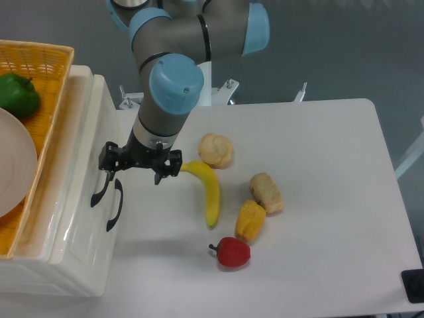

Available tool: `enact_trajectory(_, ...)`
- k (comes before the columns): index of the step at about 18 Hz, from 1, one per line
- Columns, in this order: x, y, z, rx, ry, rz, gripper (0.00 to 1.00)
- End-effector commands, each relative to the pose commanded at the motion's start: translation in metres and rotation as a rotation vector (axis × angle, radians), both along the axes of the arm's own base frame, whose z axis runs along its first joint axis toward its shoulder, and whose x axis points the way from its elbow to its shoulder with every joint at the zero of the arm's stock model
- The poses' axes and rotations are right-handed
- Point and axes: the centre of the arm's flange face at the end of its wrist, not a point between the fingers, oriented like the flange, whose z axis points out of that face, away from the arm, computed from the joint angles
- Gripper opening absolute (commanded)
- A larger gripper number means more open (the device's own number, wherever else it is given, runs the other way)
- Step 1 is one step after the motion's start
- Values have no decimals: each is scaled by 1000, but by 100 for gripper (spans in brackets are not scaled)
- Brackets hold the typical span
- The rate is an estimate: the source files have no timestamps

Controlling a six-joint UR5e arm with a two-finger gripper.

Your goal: Slide the top white drawer open

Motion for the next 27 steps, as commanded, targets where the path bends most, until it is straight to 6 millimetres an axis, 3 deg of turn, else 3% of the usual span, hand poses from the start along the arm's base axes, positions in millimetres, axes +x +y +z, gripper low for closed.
enact_trajectory(7,10,2,-2,-6,-5,-15,100)
enact_trajectory(27,10,3,-10,-13,-19,-17,100)
